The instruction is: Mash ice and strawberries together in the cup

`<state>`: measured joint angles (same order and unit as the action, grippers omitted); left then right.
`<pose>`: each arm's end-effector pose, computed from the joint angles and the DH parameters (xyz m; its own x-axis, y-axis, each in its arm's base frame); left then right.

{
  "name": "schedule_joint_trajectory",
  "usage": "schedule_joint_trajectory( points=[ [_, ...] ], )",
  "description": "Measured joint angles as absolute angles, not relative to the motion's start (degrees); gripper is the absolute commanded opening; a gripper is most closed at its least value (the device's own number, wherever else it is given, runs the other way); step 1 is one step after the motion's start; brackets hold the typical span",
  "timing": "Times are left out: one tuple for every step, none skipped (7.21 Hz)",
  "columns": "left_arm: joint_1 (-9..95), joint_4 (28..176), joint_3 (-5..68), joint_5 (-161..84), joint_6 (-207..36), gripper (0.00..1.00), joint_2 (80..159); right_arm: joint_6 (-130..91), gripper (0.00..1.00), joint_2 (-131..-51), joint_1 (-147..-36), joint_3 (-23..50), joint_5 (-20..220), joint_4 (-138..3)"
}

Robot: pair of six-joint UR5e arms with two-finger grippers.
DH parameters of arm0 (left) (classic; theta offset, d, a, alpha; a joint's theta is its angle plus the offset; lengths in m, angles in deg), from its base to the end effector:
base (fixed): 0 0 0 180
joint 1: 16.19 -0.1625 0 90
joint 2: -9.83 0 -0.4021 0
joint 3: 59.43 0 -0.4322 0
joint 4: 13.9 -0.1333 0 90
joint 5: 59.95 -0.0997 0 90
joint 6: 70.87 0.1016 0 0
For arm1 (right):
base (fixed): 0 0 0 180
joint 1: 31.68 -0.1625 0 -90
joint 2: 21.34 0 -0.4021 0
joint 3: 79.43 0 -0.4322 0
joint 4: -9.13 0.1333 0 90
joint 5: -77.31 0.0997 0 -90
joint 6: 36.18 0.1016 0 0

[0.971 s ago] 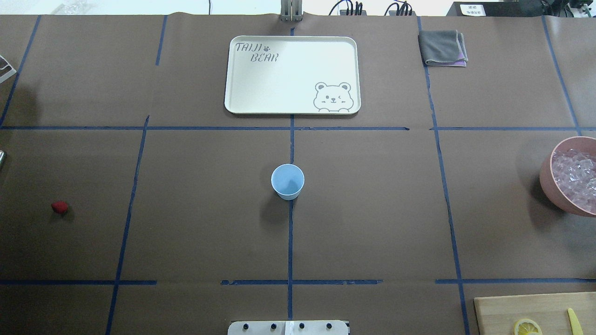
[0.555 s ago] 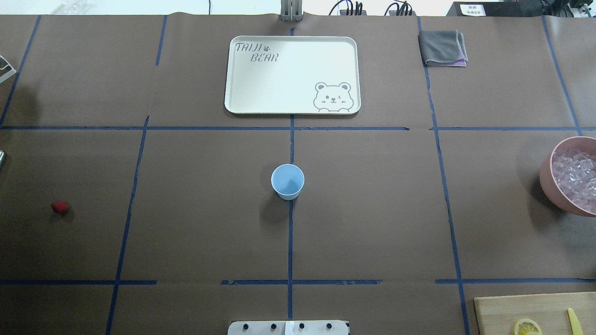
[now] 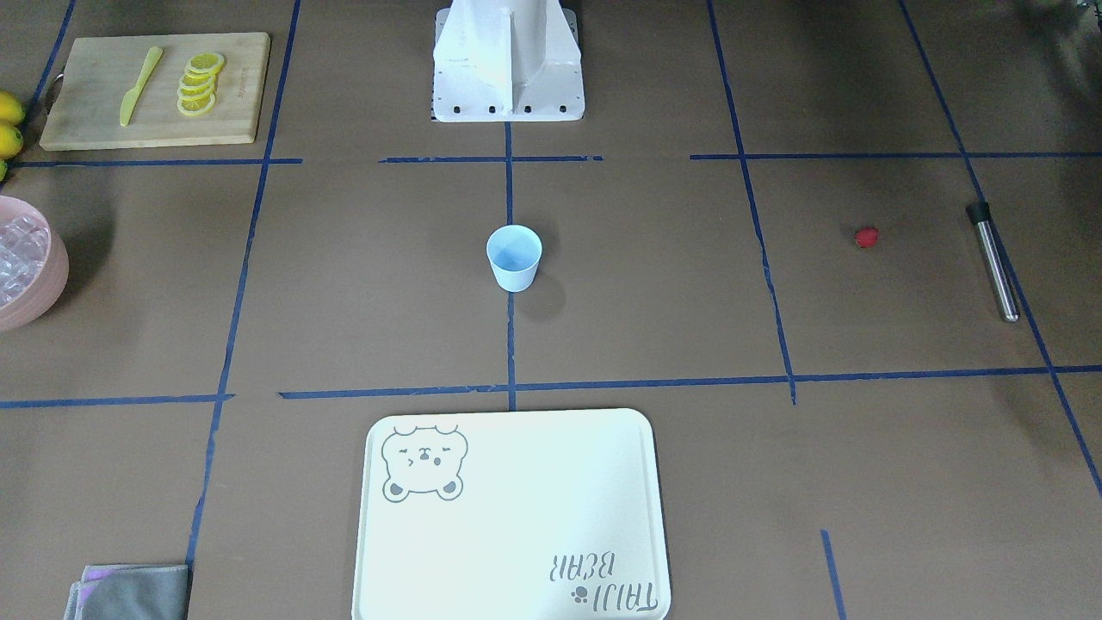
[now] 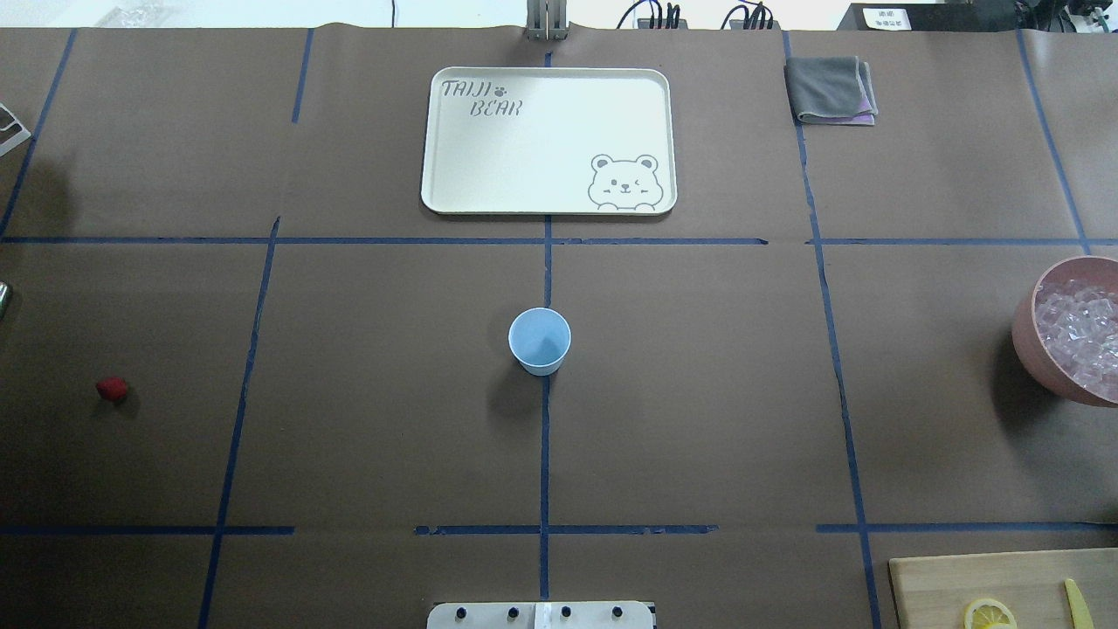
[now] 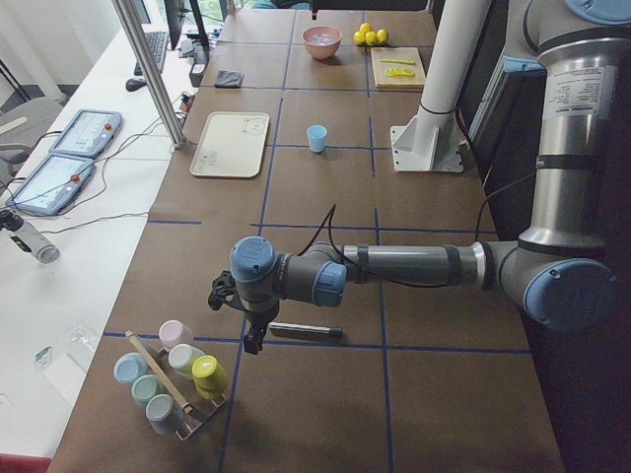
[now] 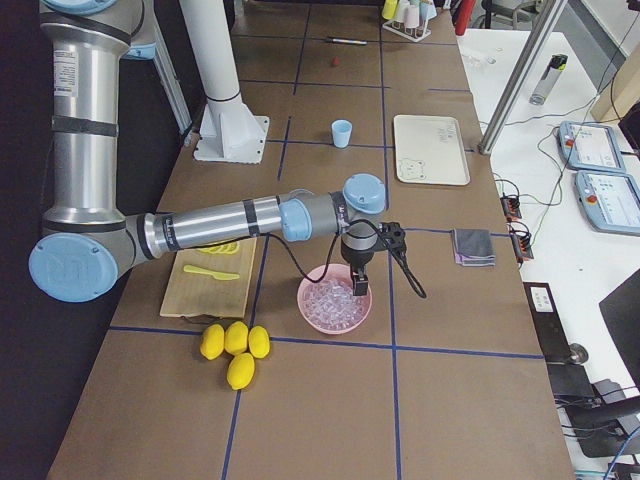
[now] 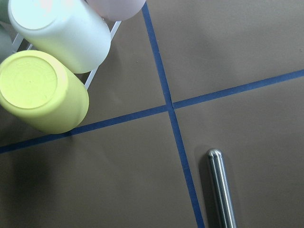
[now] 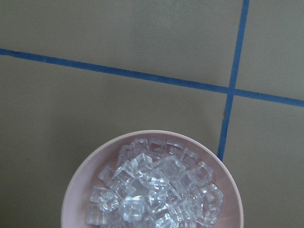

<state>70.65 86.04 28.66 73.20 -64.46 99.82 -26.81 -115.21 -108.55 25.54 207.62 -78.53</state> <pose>-0.0339 -0.5436 0.6386 0.7126 0.2450 -0.6574 -0.1350 0.9674 0.2143 -0.0505 -0.5139 0.5327 0.7350 -0.1612 0.6587 0.1026 0.9866 0.1269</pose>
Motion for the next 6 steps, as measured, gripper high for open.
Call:
schedule_joint_trajectory(
  points=[
    [70.65,85.99,28.54,73.20,-64.46,1.00,99.82,-24.00,0.99,-115.05,-107.61,24.33,207.37,-75.79],
    [70.65,85.96,28.52,73.20,-64.46,1.00,99.86,-20.39,0.99,-115.23,-106.32,22.97,206.70,-72.06],
    [70.65,85.95,28.53,73.20,-64.46,1.00,99.87,-18.15,0.98,-115.56,-105.46,21.26,205.86,-68.45],
    [70.65,85.95,28.54,73.20,-64.46,1.00,99.85,-17.24,0.98,-116.04,-105.02,19.56,205.43,-65.35],
    [70.65,85.93,28.55,73.20,-64.46,1.00,99.84,-16.50,0.98,-117.04,-104.73,18.49,205.29,-62.55],
    [70.65,85.89,28.55,73.20,-64.46,1.00,99.83,-14.93,0.97,-118.53,-104.21,18.07,205.27,-59.46]
  ],
)
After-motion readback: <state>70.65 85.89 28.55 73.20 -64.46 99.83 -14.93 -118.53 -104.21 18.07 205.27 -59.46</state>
